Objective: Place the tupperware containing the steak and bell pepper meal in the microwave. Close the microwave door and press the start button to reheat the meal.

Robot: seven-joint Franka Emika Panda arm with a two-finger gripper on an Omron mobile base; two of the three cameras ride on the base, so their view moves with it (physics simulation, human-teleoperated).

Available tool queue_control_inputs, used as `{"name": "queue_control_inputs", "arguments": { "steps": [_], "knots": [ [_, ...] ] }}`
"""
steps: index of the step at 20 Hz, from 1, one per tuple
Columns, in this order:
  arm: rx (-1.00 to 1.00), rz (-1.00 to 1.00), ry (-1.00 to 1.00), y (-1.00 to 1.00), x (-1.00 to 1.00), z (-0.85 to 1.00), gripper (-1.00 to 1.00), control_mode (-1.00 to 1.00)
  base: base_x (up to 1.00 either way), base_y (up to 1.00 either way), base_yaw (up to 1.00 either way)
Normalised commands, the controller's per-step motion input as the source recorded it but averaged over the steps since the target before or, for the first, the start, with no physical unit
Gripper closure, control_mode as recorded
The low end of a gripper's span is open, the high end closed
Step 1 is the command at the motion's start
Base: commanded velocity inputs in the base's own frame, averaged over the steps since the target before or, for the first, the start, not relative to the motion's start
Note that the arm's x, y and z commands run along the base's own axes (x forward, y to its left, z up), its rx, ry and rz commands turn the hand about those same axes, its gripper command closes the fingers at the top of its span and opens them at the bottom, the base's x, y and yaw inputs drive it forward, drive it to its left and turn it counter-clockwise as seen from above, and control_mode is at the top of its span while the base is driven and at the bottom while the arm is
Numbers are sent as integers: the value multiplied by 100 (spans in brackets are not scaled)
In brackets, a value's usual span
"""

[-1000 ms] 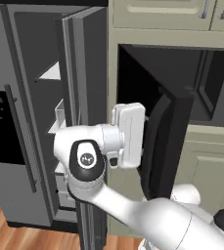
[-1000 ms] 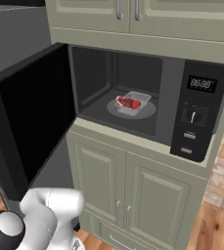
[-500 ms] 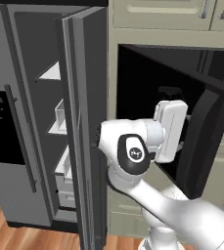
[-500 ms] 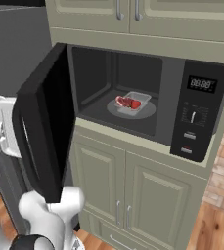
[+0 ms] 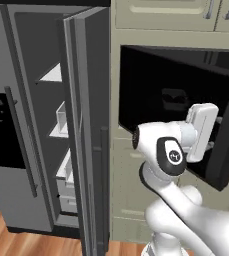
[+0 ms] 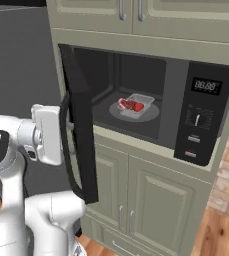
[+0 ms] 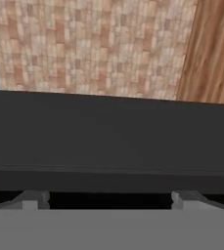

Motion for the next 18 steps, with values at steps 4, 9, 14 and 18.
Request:
{"name": "queue_control_inputs", "arguments": {
  "steps": [4,9,14,18],
  "knots": [
    [0,1,0,-77,60,-11,-100,-100,0,0,0],
    [0,1,2,-72,79,0,-100,-100,0,0,0],
    [2,4,1,-51,74,0,-100,-100,0,0,0],
    [6,9,0,-29,58,0,-100,-100,0,0,0]
  ]
}}
